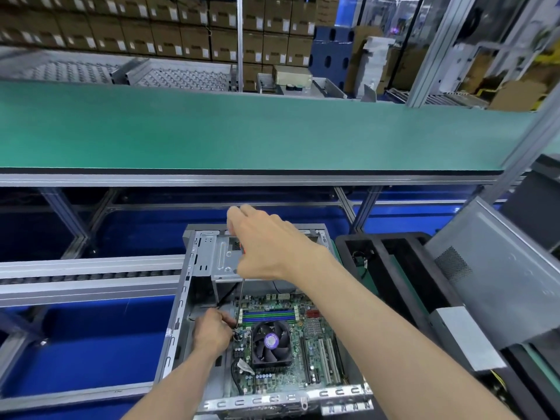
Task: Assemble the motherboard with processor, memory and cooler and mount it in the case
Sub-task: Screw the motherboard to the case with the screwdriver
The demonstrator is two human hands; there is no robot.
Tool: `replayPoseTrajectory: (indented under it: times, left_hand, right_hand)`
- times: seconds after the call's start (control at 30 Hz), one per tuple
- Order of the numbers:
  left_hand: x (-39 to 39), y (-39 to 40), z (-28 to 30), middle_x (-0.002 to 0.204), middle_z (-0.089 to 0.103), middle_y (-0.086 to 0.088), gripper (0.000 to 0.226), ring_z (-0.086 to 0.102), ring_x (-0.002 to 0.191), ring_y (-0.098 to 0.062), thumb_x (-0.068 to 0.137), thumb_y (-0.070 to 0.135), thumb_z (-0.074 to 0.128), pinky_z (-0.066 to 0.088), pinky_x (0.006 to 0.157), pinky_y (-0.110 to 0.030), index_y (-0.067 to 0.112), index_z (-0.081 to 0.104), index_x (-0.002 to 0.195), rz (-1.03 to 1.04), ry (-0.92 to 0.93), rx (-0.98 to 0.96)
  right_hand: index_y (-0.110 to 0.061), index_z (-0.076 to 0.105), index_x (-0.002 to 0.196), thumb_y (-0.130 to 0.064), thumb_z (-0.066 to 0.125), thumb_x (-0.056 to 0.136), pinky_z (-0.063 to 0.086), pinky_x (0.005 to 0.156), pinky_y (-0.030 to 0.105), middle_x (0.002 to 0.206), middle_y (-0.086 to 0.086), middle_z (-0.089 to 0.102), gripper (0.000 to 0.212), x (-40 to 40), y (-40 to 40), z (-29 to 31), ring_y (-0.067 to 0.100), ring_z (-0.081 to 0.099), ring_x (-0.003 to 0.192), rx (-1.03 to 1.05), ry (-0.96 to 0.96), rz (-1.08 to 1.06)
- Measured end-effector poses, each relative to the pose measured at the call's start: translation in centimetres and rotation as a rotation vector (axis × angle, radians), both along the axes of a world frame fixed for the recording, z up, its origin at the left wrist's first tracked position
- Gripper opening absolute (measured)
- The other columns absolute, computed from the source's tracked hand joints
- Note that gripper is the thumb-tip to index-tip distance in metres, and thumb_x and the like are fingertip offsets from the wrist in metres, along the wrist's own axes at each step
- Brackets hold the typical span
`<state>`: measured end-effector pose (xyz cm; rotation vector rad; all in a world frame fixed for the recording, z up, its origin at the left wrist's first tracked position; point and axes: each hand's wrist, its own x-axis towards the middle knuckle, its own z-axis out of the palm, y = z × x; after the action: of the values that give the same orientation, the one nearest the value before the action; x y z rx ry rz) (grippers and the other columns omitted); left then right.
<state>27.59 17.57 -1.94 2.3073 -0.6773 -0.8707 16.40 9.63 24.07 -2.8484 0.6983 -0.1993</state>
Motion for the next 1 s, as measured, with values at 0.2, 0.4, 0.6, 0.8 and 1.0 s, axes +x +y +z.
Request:
replayPoseTrajectory:
  times: [0.2, 0.4, 0.6, 0.8, 1.0]
  left_hand:
    - [-0.1, 0.1, 0.4, 0.095, 0.071, -0.009, 0.03, 0.059, 0.068, -0.017, 0.088, -0.008, 0.054, 0.043, 0.055, -0.023, 0.016, 0.072, 0.083, 0.03, 0.045, -0.023]
    - [-0.3, 0.2, 0.6, 0.094, 0.072, -0.009, 0.033, 0.06, 0.065, -0.015, 0.088, -0.008, 0.054, 0.042, 0.051, -0.022, 0.018, 0.071, 0.079, 0.126, 0.129, -0.055]
    - [-0.4, 0.3, 1.1, 0.092, 0.072, -0.007, 0.035, 0.062, 0.071, -0.019, 0.088, -0.008, 0.052, 0.048, 0.062, -0.023, 0.019, 0.072, 0.077, 0.192, 0.182, -0.083]
    - [-0.5, 0.4, 1.4, 0.099, 0.071, -0.007, 0.036, 0.061, 0.068, -0.016, 0.09, -0.008, 0.052, 0.045, 0.054, -0.022, 0.021, 0.068, 0.075, 0.101, 0.103, -0.048]
    - [-0.4, 0.5, 1.4, 0.099, 0.07, -0.008, 0.031, 0.064, 0.079, -0.022, 0.09, -0.008, 0.053, 0.052, 0.068, -0.027, 0.016, 0.071, 0.083, 0.008, 0.017, -0.002]
  right_hand:
    - [-0.012, 0.034, 0.094, -0.028, 0.052, 0.097, 0.031, 0.063, 0.039, 0.071, 0.0, 0.029, 0.025, 0.5, 0.1, -0.7, 0.032, 0.043, 0.076, -0.187, 0.032, -0.103]
    - [-0.014, 0.042, 0.106, -0.017, 0.061, 0.077, 0.045, 0.066, 0.043, 0.092, 0.003, 0.048, 0.034, 0.2, -0.1, -0.1, 0.032, 0.051, 0.081, 0.077, 0.016, 0.024]
    - [-0.012, 0.045, 0.111, -0.038, 0.058, 0.092, 0.031, 0.063, 0.039, 0.078, 0.0, 0.04, 0.034, 0.4, 0.2, -0.9, 0.03, 0.045, 0.074, -0.237, 0.043, -0.107]
    - [-0.012, 0.045, 0.102, -0.012, 0.059, 0.083, 0.036, 0.063, 0.038, 0.091, 0.005, 0.051, 0.023, 0.1, 0.3, -0.1, 0.033, 0.049, 0.08, 0.007, 0.014, -0.019]
    - [-0.014, 0.041, 0.095, -0.042, 0.058, 0.092, 0.032, 0.063, 0.038, 0.074, -0.001, 0.036, 0.033, 0.1, 0.2, -0.4, 0.027, 0.045, 0.072, -0.184, 0.041, -0.1]
